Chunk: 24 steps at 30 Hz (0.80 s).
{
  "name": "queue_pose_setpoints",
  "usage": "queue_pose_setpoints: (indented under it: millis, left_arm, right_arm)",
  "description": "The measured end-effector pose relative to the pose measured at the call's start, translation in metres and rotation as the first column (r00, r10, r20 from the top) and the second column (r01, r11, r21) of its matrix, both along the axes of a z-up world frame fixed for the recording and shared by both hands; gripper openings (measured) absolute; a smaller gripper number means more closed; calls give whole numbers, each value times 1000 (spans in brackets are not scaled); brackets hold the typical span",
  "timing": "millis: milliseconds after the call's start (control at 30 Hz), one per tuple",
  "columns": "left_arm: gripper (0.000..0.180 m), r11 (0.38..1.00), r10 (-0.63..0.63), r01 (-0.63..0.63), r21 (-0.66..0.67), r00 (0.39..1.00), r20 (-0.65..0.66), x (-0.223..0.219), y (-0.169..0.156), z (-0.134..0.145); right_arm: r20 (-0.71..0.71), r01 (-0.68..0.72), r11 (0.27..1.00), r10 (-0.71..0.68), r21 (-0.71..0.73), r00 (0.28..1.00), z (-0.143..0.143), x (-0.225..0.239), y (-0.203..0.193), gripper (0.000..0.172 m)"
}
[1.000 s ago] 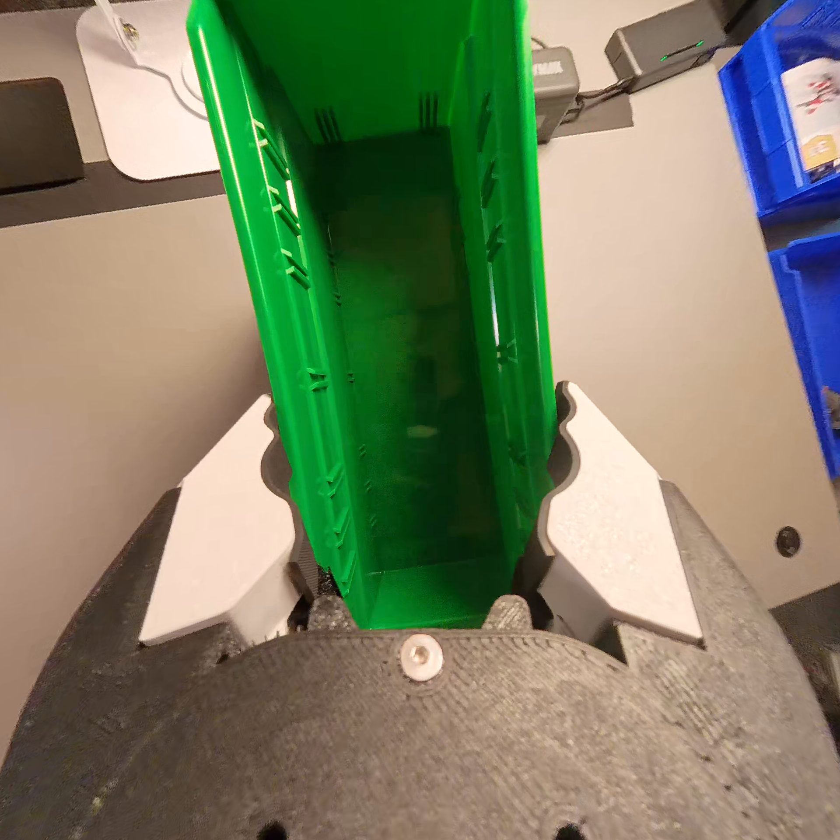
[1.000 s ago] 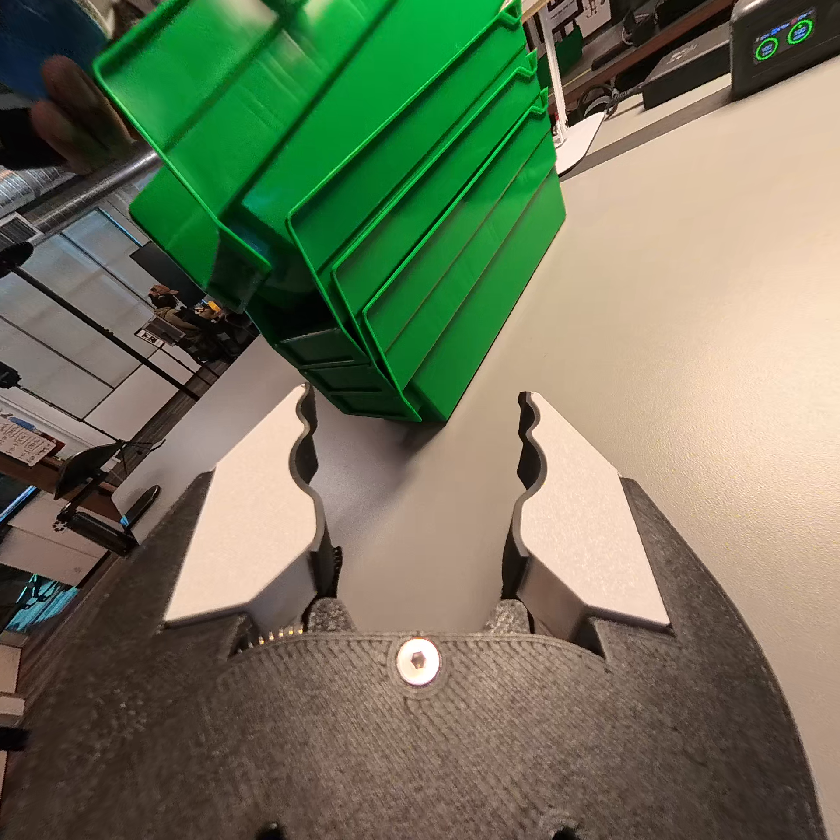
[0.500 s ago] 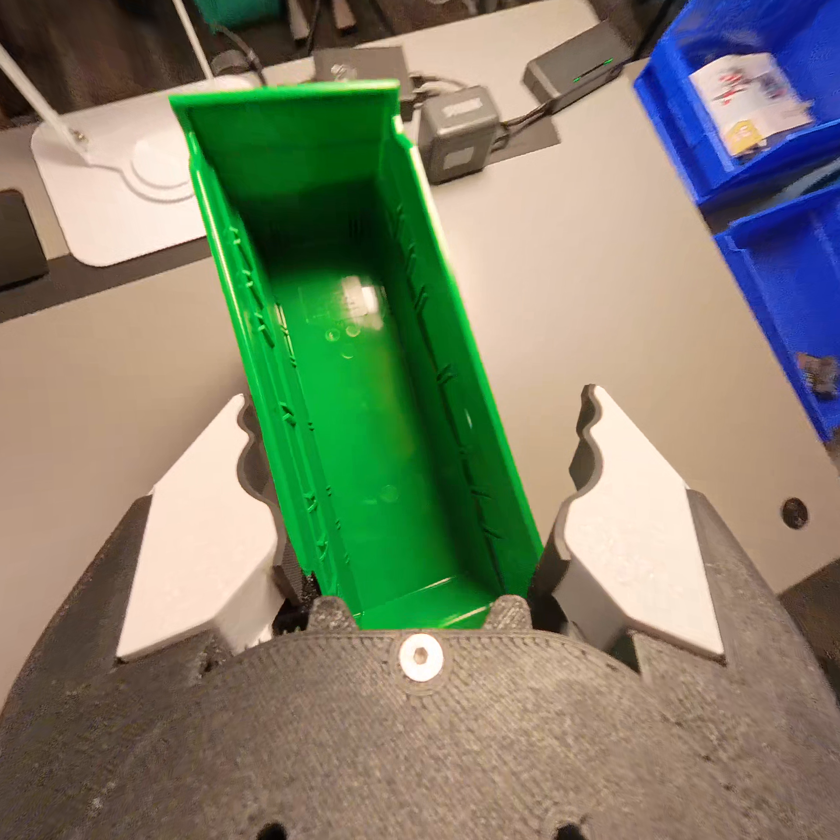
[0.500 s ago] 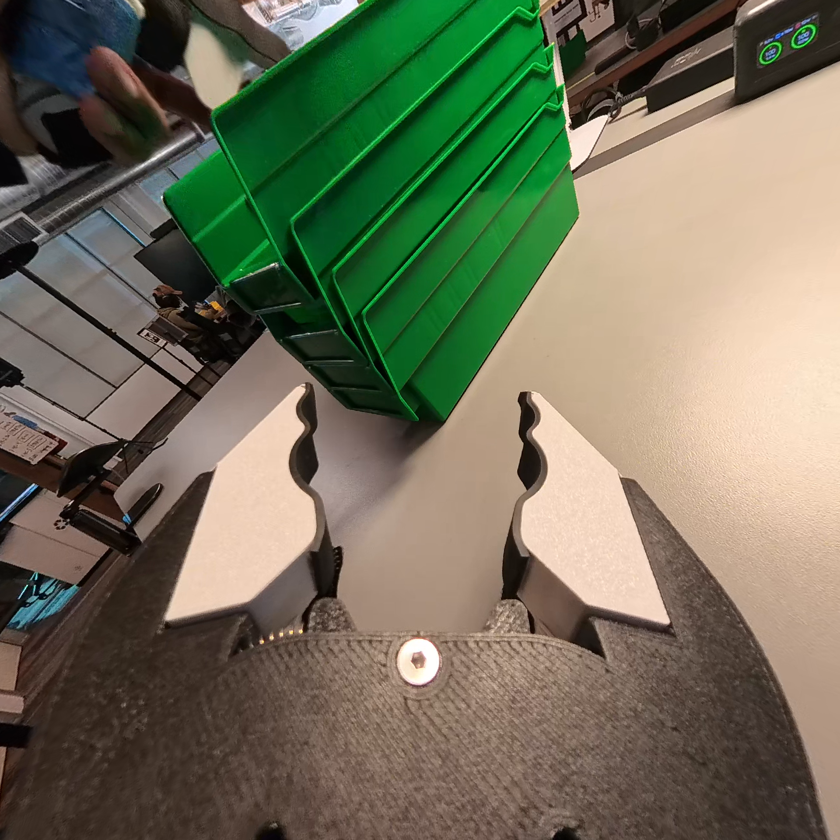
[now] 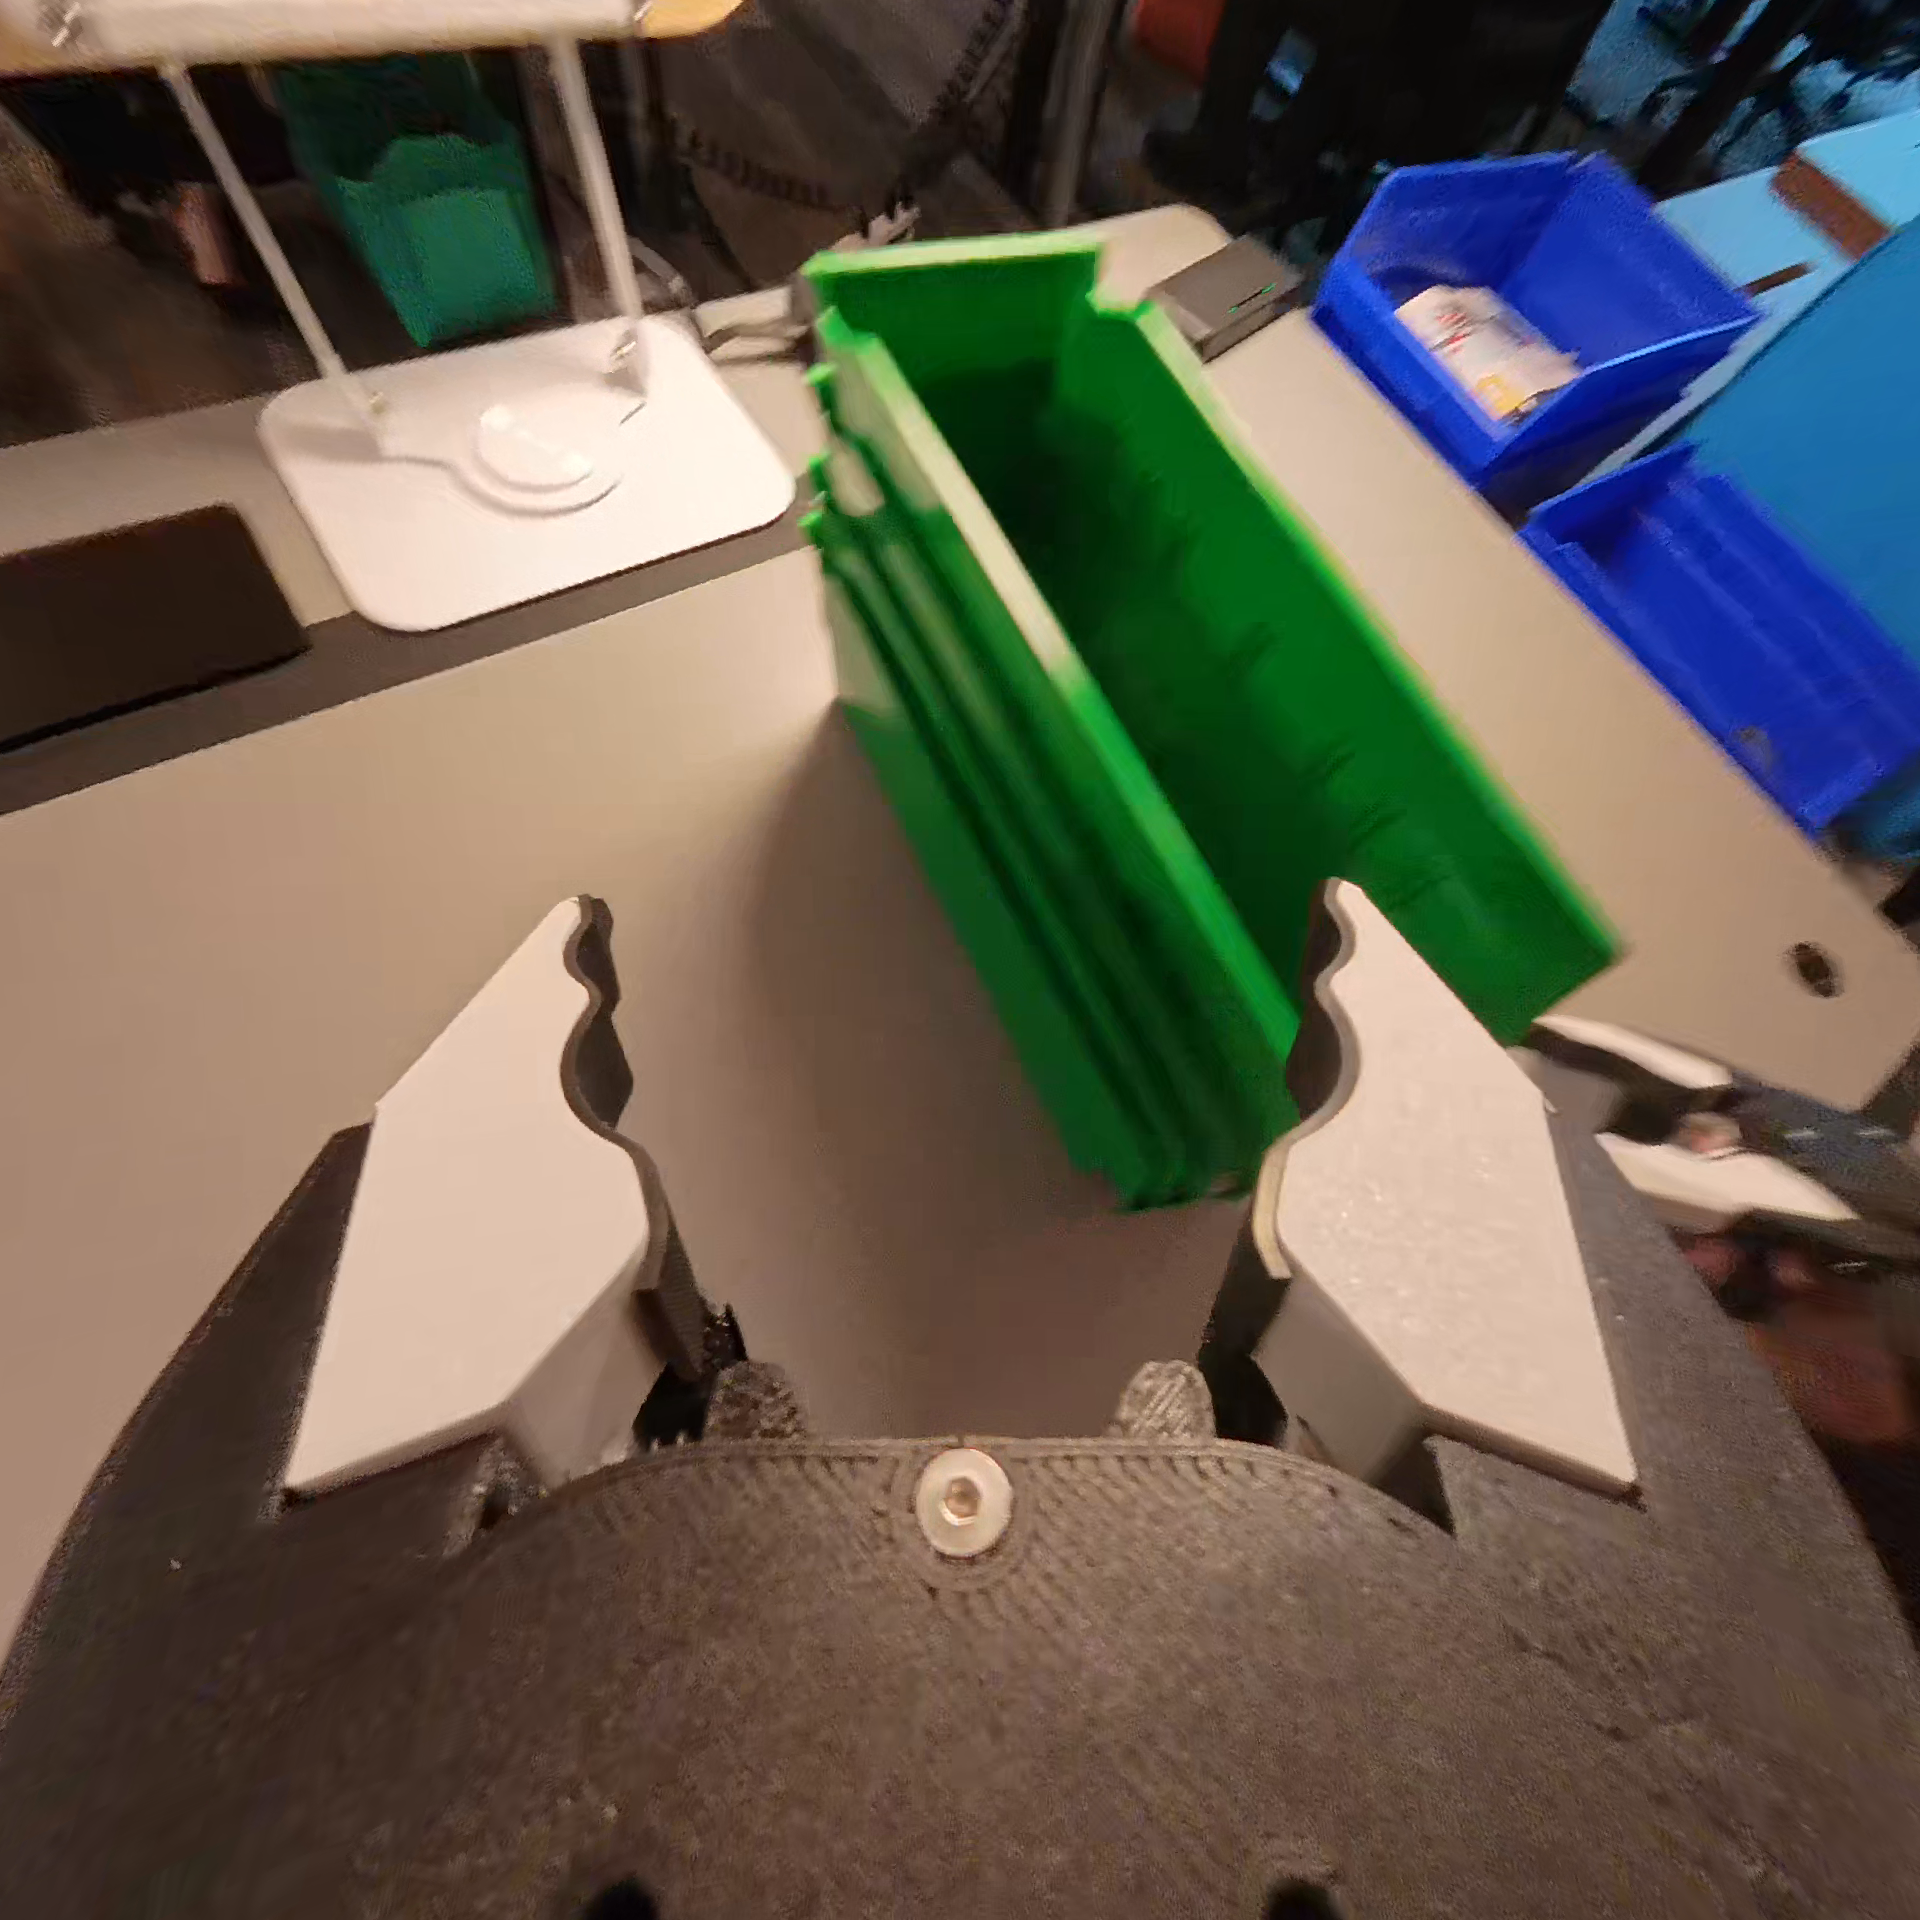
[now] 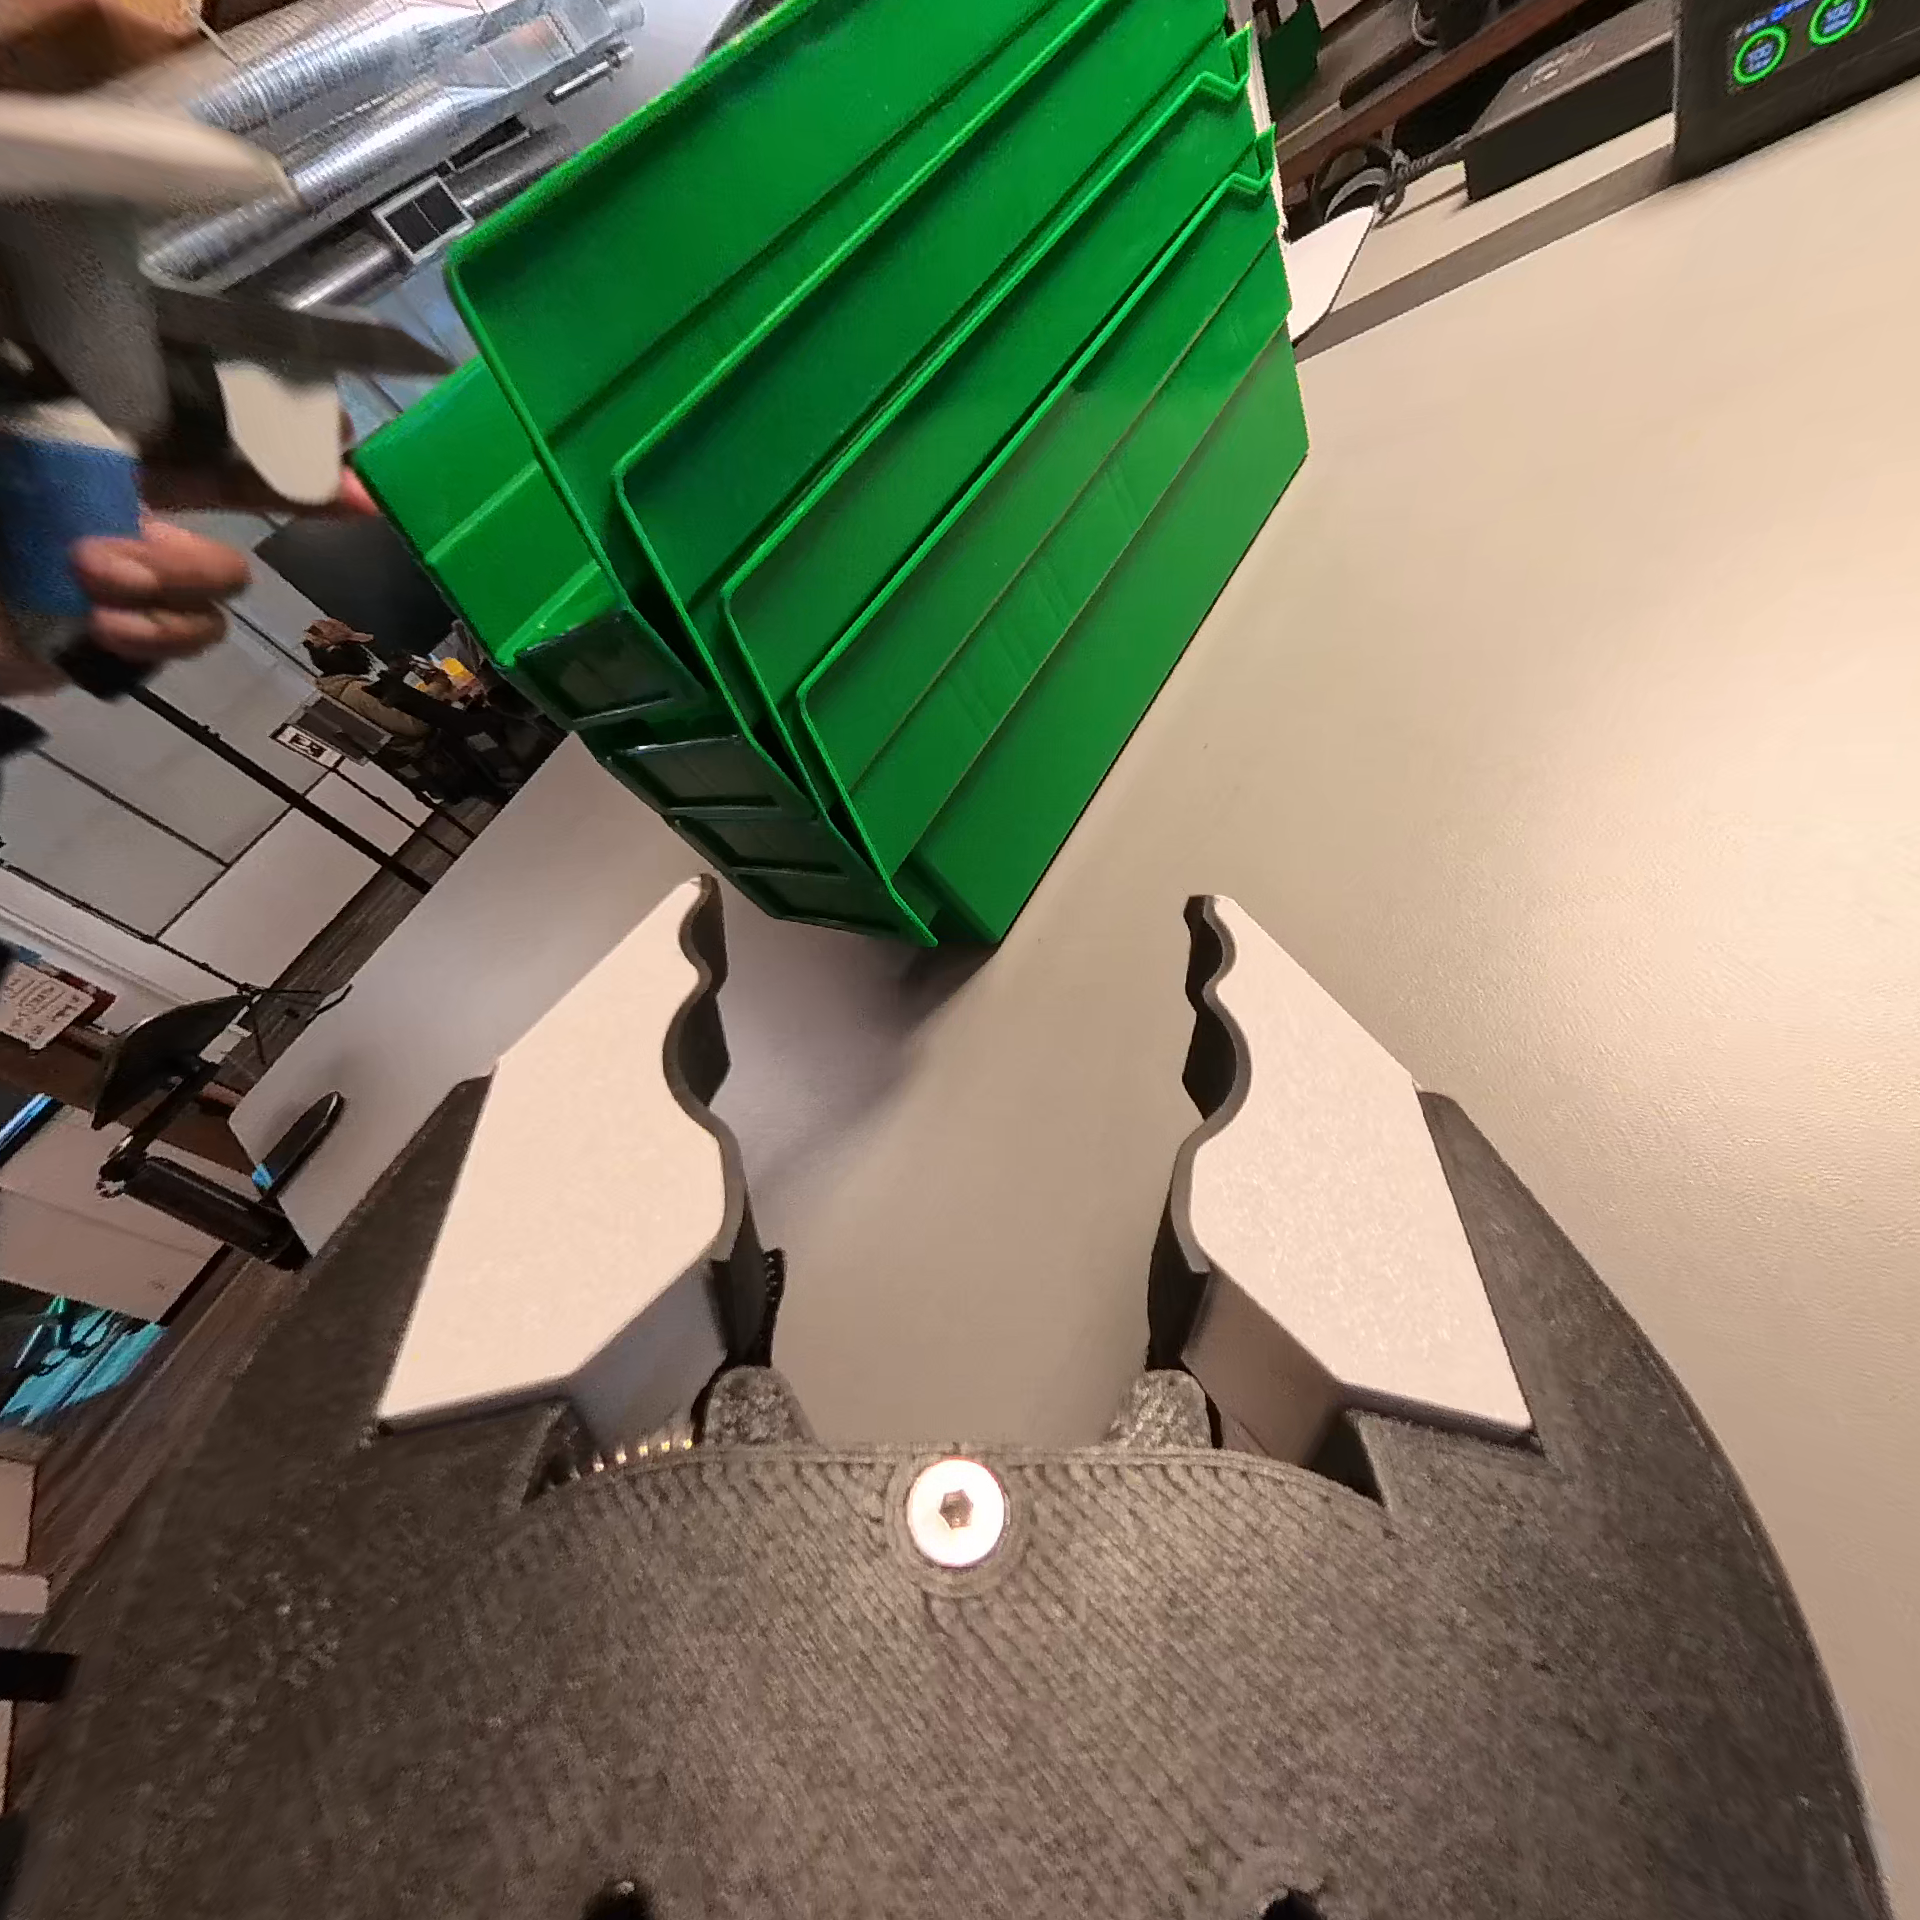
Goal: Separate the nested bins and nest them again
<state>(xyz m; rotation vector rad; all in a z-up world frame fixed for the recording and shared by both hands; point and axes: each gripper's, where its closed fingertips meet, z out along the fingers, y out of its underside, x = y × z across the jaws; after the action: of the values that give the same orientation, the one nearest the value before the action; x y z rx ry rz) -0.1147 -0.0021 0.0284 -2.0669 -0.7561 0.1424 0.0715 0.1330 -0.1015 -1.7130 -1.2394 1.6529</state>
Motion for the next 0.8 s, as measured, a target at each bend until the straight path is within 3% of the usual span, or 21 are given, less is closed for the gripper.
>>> queue_pose_setpoints:
  millis: [33, 167, 367, 467, 567, 800]
  left_arm:
    - [128, 1000, 2, -2, -16, 1000, -4, -9, -12, -17]
    - [127, 999, -50, 50, -6, 998, -34, -32, -38, -81]
    - [120, 973, -90, 120, 195, 984, -156, -48, -36, -119]
    - [114, 965, -84, 104, 242, 992, -94, -53, -36, -147]
    - [108, 936, -134, 101, 338, 988, 77, -41, -36, -146]
    - [108, 906, -346, 349, 238, 937, -54, 0, -26, -153]
  right_arm:
    - [10, -3, 1000, 3, 0, 1000, -2, -1, 0, 90]
    - [48, -52, 998, 51, 17, 998, -7, -4, -7, 90]
    - [44, -105, 994, 106, -23, 993, -5, -9, -9, 92]
    - [64, -109, 994, 111, -27, 992, -8, -13, -6, 93]
    - [71, -121, 991, 125, -51, 990, -10, -14, -5, 93]
    - [65, -146, 989, 145, 6, 987, -10, -13, -13, 93]
